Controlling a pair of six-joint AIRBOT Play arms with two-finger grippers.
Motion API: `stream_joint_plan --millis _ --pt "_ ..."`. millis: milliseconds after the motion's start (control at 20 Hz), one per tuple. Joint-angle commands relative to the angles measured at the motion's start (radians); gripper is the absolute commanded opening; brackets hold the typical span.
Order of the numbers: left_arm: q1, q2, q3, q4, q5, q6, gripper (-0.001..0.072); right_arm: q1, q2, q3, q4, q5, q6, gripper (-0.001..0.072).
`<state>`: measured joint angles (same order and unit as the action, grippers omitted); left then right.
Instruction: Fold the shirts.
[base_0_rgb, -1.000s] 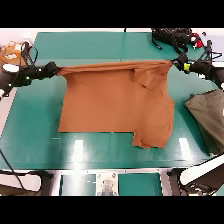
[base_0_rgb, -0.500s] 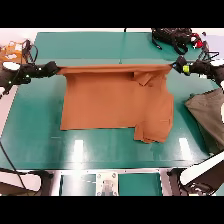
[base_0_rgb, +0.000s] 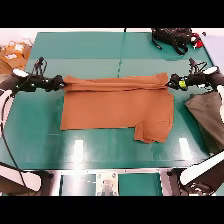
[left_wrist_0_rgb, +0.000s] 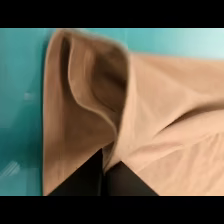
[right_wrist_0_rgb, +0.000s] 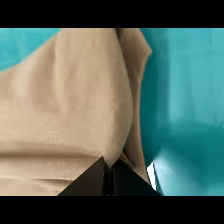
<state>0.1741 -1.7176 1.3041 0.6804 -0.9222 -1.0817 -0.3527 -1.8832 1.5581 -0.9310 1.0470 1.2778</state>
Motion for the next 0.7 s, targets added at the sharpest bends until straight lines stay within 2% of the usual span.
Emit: stream_joint_plan --millis 0,150,200,250,300,350,450,500,550,600,650 --pt "-0.001 -0.014 -0.007 0.001 -0.057 -0.053 0.0022 0.007 0.000 -0.015 -0.012 0.008 0.005 0.0020" --pt "-0.001 -0.014 -0.007 0.001 -0.086 -0.094 0.0024 0.007 0.000 -0.014 -0.008 0.009 0.006 0.0022" --pt "-0.001 -0.014 -0.007 0.001 -0.098 -0.106 0.0025 0.006 0.000 -0.014 -0.003 0.010 0.006 0.0088" --pt "0.000 -0.014 -0.005 0.001 -0.121 -0.125 0.0123 0.006 0.002 -0.010 -0.002 0.017 0.006 0.0247" --pt "0.003 -0.014 0.004 0.002 -0.152 -0.145 0.0350 0.001 0.002 0.006 -0.005 0.048 0.011 0.0324" --pt "0.011 -0.013 0.018 0.003 -0.194 -0.172 0.0428 -0.010 0.006 0.026 -0.010 0.089 0.030 0.0325" --pt "0.042 -0.012 0.068 0.038 -0.302 -0.238 0.0430 -0.045 0.026 0.063 -0.020 0.170 0.063 0.0322" --pt "0.063 -0.012 0.095 0.060 -0.360 -0.277 0.0427 -0.070 0.047 0.067 -0.021 0.206 0.077 0.0269" --pt "0.085 -0.011 0.121 0.079 -0.430 -0.311 0.0327 -0.092 0.068 0.066 -0.021 0.245 0.077 0.0154" --pt "0.103 -0.007 0.135 0.089 -0.492 -0.317 0.0154 -0.112 0.089 0.062 -0.021 0.290 0.077 0.0061" --pt "0.117 0.007 0.135 0.100 -0.534 -0.318 0.0061 -0.133 0.119 0.042 -0.024 0.331 0.077 0.0055"
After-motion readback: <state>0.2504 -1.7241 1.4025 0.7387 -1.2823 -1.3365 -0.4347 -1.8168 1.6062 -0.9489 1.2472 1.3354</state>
